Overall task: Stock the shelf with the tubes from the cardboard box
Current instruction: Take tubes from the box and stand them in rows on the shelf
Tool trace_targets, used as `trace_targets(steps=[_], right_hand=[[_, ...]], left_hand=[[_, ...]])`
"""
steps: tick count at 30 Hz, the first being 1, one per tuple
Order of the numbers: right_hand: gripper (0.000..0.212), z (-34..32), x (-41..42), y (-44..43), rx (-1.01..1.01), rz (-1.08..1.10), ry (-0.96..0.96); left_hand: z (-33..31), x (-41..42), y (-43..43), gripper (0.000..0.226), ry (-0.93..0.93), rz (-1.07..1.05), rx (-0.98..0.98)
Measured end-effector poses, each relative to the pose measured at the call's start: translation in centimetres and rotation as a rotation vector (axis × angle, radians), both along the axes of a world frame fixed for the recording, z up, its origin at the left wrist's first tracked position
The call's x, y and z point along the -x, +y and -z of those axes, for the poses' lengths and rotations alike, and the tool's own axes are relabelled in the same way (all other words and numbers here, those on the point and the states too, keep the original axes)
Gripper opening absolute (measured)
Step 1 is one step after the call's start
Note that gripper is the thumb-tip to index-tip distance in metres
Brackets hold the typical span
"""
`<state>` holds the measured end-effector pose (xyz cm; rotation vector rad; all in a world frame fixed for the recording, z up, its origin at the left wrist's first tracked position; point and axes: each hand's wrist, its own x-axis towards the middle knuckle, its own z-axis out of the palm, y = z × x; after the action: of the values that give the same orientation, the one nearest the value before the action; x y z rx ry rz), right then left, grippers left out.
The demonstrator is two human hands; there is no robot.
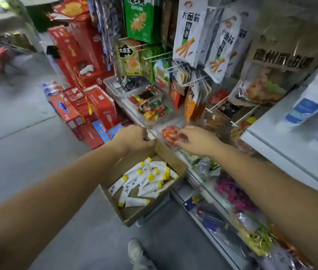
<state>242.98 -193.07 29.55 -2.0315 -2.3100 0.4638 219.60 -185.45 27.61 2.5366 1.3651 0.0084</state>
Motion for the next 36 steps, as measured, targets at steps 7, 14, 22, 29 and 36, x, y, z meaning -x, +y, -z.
trace_targets(steps=[7, 14, 22, 29, 36], right_hand=[[0.039, 9.0, 5.6, 4.7, 0.155, -0.052, 0.075], [0.041, 17.6, 9.7, 7.5, 0.324, -0.089, 0.127], [0.046, 28.3, 11.4, 10.0, 0.527, -0.181, 0.138], [0.045, 36.4, 11.7, 10.1, 0.632, -0.226, 0.131], [0.045, 43.1, 12.7, 9.6, 0.698, -0.303, 0.076]], left_hand=[[8.7, 5.9, 2.7, 0.056, 0.125, -0.076, 0.2], [17.6, 9.4, 3.2, 0.045, 0.173, -0.144, 0.395], [27.4, 10.7, 1.4, 0.058, 0.151, -0.318, 0.599], [35.1, 10.4, 0.6, 0.038, 0.171, -0.376, 0.706], [41.3, 9.7, 1.2, 0.034, 0.228, -0.426, 0.725]])
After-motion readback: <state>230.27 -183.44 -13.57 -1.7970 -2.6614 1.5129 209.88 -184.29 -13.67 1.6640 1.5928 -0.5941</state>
